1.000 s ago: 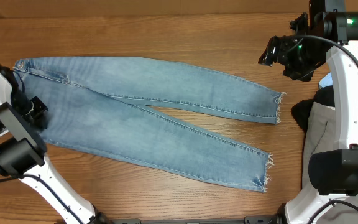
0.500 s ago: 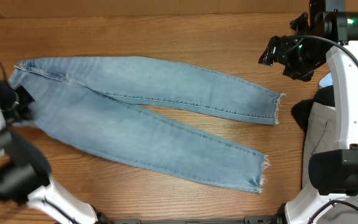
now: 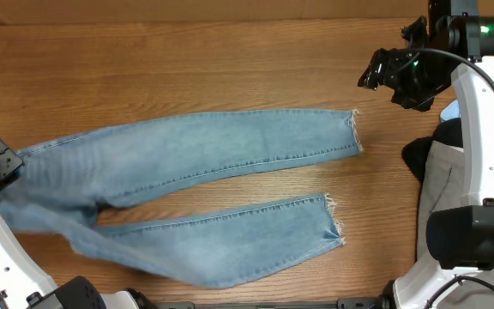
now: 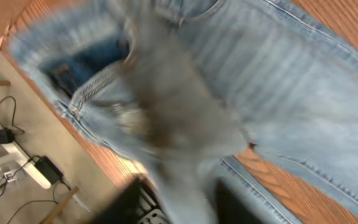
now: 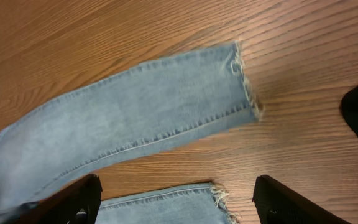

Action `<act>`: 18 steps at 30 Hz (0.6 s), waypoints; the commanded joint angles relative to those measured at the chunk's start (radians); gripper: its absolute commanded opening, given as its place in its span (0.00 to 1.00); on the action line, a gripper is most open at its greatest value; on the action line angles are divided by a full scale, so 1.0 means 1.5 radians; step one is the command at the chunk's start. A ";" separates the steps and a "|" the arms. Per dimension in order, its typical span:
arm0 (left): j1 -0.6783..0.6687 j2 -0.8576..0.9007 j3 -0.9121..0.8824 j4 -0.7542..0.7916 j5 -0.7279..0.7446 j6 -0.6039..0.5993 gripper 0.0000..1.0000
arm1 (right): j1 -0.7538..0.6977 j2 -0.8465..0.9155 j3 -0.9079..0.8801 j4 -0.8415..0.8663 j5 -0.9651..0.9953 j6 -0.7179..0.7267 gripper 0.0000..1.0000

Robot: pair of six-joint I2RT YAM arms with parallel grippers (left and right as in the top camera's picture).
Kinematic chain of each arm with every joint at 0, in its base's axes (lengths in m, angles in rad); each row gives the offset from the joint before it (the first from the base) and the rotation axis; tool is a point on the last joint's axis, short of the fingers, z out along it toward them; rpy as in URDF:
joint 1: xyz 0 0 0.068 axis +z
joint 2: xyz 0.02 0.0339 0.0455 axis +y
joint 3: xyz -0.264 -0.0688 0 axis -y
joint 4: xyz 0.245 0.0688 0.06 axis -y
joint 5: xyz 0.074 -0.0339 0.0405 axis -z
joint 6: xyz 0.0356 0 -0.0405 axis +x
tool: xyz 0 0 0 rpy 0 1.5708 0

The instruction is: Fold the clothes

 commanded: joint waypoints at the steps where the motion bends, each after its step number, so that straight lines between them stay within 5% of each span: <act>1: 0.003 -0.005 0.006 -0.001 -0.003 -0.009 0.89 | -0.003 -0.025 0.001 0.003 -0.001 -0.003 0.82; 8: 0.003 -0.003 0.006 0.050 -0.004 -0.008 0.90 | -0.003 -0.025 0.001 0.006 -0.001 -0.003 0.82; 18: -0.017 0.111 -0.026 0.123 0.141 0.084 0.18 | -0.003 -0.024 0.001 0.028 -0.001 -0.003 0.86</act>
